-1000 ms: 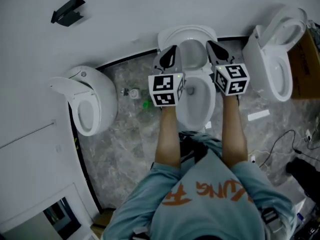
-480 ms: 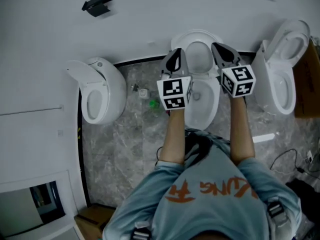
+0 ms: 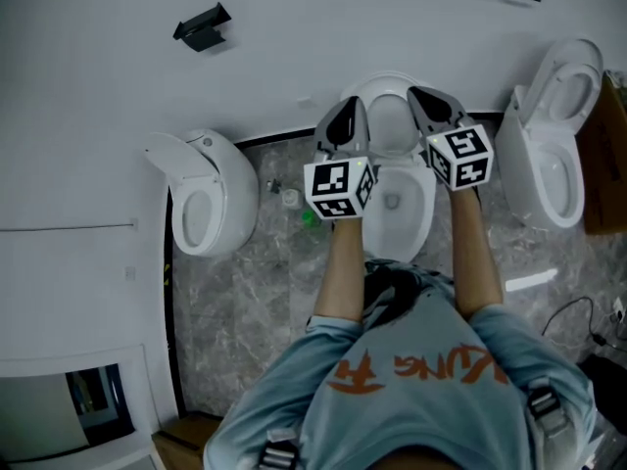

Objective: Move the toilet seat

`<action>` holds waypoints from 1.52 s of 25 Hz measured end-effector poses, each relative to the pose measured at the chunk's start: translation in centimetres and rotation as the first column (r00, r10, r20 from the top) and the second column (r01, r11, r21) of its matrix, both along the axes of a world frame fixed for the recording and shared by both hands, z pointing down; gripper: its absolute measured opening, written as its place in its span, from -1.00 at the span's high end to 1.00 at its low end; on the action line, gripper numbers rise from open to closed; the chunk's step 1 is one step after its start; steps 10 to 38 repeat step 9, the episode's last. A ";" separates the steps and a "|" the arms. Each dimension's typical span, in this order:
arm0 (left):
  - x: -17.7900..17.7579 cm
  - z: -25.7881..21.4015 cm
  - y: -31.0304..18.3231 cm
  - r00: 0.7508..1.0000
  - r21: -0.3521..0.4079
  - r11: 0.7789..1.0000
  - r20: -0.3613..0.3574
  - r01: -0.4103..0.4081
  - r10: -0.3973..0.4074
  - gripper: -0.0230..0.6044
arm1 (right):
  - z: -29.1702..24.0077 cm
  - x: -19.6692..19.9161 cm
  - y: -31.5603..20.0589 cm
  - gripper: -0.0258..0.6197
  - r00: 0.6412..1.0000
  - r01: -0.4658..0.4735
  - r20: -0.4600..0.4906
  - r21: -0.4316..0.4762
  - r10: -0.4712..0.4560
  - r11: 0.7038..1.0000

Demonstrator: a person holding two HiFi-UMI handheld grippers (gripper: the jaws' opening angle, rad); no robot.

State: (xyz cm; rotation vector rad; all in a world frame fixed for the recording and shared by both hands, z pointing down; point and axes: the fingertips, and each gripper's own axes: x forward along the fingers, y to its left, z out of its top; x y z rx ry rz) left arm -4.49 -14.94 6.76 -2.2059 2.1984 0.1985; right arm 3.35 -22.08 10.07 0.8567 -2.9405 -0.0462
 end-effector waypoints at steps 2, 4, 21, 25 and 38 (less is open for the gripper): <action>0.8 -0.5 0.2 1.000 0.026 1.000 -0.013 -0.013 0.014 0.92 | -0.1 0.9 -0.1 0.92 1.000 -0.012 -0.006 0.005 0.012 1.000; 1.2 -0.9 0.3 1.000 0.035 0.999 -0.018 -0.017 0.018 0.92 | -0.5 1.4 -0.2 0.92 1.000 -0.018 -0.007 0.009 0.018 1.000; 1.6 -1.4 -0.3 1.000 0.010 1.000 -0.005 -0.011 0.011 0.92 | -1.4 2.0 -0.9 0.92 1.000 -0.023 -0.011 0.005 0.023 1.000; 1.6 -1.4 -0.3 1.000 0.010 1.000 -0.005 -0.011 0.011 0.92 | -1.4 2.0 -0.9 0.92 1.000 -0.023 -0.011 0.005 0.023 1.000; 1.6 -1.4 -0.3 1.000 0.010 1.000 -0.005 -0.011 0.011 0.92 | -1.4 2.0 -0.9 0.92 1.000 -0.023 -0.011 0.005 0.023 1.000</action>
